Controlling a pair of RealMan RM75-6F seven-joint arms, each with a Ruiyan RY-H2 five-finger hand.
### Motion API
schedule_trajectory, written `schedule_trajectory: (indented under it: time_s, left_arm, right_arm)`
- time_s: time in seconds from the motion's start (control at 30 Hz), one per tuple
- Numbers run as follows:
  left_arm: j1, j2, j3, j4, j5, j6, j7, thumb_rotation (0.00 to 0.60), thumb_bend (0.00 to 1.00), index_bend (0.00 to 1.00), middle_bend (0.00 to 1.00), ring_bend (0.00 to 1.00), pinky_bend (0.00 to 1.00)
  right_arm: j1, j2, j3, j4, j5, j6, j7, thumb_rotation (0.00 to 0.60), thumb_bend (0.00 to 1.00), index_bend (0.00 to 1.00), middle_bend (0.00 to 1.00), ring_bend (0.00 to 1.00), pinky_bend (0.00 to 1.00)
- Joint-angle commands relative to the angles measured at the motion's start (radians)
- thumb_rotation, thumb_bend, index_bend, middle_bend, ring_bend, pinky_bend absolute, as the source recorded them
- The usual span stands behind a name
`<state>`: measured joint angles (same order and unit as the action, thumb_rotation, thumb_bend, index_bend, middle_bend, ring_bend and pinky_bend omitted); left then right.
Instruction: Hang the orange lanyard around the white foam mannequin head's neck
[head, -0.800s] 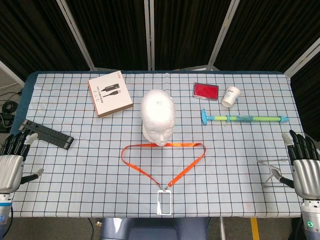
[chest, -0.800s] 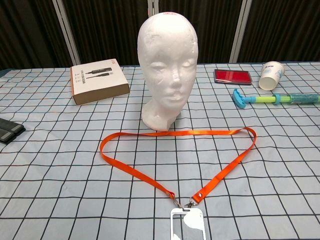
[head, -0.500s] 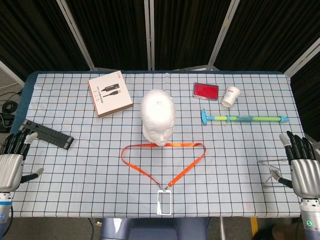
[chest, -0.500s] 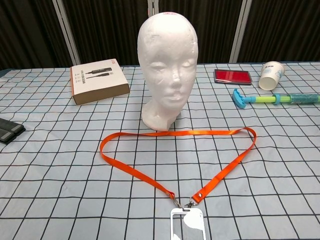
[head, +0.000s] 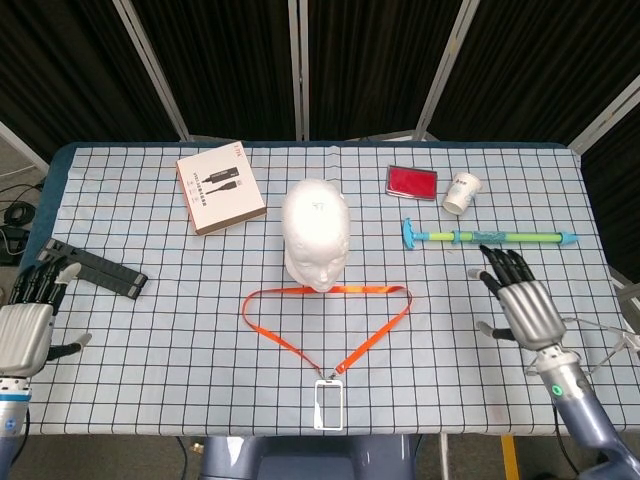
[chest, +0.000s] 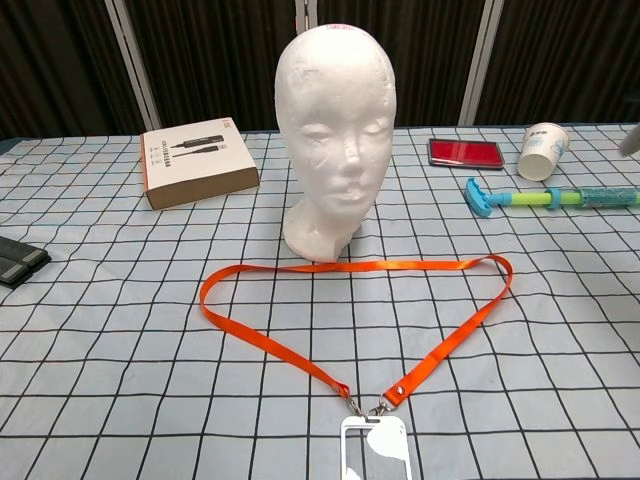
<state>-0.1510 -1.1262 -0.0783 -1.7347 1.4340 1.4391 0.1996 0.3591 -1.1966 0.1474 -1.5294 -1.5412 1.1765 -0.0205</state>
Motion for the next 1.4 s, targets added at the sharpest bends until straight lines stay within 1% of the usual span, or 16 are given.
schedule_trajectory:
  time_s: [0.03, 0.13, 0.2, 0.27, 0.4, 0.6, 0.8, 1.23, 1.4]
  left_arm:
    - [-0.005, -0.013, -0.005, 0.023, -0.001, 0.002, 0.0, 0.6, 0.0, 0.0, 0.0, 0.0, 0.0]
    - [-0.01, -0.023, -0.007, 0.038, -0.013, -0.01, 0.007, 0.6, 0.0, 0.0, 0.0, 0.0, 0.0]
    - [-0.014, -0.03, -0.008, 0.047, -0.021, -0.018, 0.014, 0.6, 0.0, 0.0, 0.0, 0.0, 0.0]
    - [-0.016, -0.036, -0.008, 0.054, -0.029, -0.025, 0.017, 0.6, 0.0, 0.0, 0.0, 0.0, 0.0]
    - [-0.019, -0.042, -0.012, 0.066, -0.038, -0.027, 0.019, 0.6, 0.0, 0.0, 0.0, 0.0, 0.0]
    - [-0.024, -0.049, -0.011, 0.077, -0.044, -0.038, 0.016, 0.6, 0.0, 0.0, 0.0, 0.0, 0.0]
    - [-0.024, -0.042, -0.013, 0.075, -0.044, -0.034, 0.0, 0.6, 0.0, 0.0, 0.0, 0.0, 0.0]
    - [-0.024, -0.034, -0.011, 0.073, -0.042, -0.035, -0.023, 0.6, 0.0, 0.0, 0.0, 0.0, 0.0]
    - [-0.026, -0.033, -0.01, 0.073, -0.041, -0.038, -0.028, 0.6, 0.0, 0.0, 0.0, 0.0, 0.0]
  right_arm:
    - [0.131, -0.075, 0.047, 0.045, 0.081, -0.166, -0.078, 0.6, 0.16, 0.41, 0.0, 0.0, 0.0]
    - [0.178, -0.113, 0.069, 0.043, 0.164, -0.248, -0.101, 0.6, 0.22, 0.42, 0.0, 0.0, 0.0]
    - [0.208, -0.139, 0.083, 0.043, 0.228, -0.298, -0.118, 0.6, 0.24, 0.43, 0.0, 0.0, 0.0]
    - [0.236, -0.167, 0.093, 0.049, 0.282, -0.339, -0.128, 0.6, 0.25, 0.44, 0.0, 0.0, 0.0]
    - [0.281, -0.222, 0.095, 0.088, 0.34, -0.376, -0.177, 0.6, 0.25, 0.45, 0.0, 0.0, 0.0]
    - [0.314, -0.306, 0.076, 0.149, 0.42, -0.372, -0.263, 0.6, 0.25, 0.47, 0.0, 0.0, 0.0]
    - [0.335, -0.376, 0.064, 0.21, 0.467, -0.344, -0.332, 0.6, 0.25, 0.49, 0.0, 0.0, 0.0]
    - [0.362, -0.413, 0.049, 0.257, 0.526, -0.33, -0.4, 0.6, 0.26, 0.5, 0.0, 0.0, 0.0]
    - [0.368, -0.427, 0.034, 0.279, 0.528, -0.327, -0.417, 0.6, 0.26, 0.51, 0.0, 0.0, 0.0]
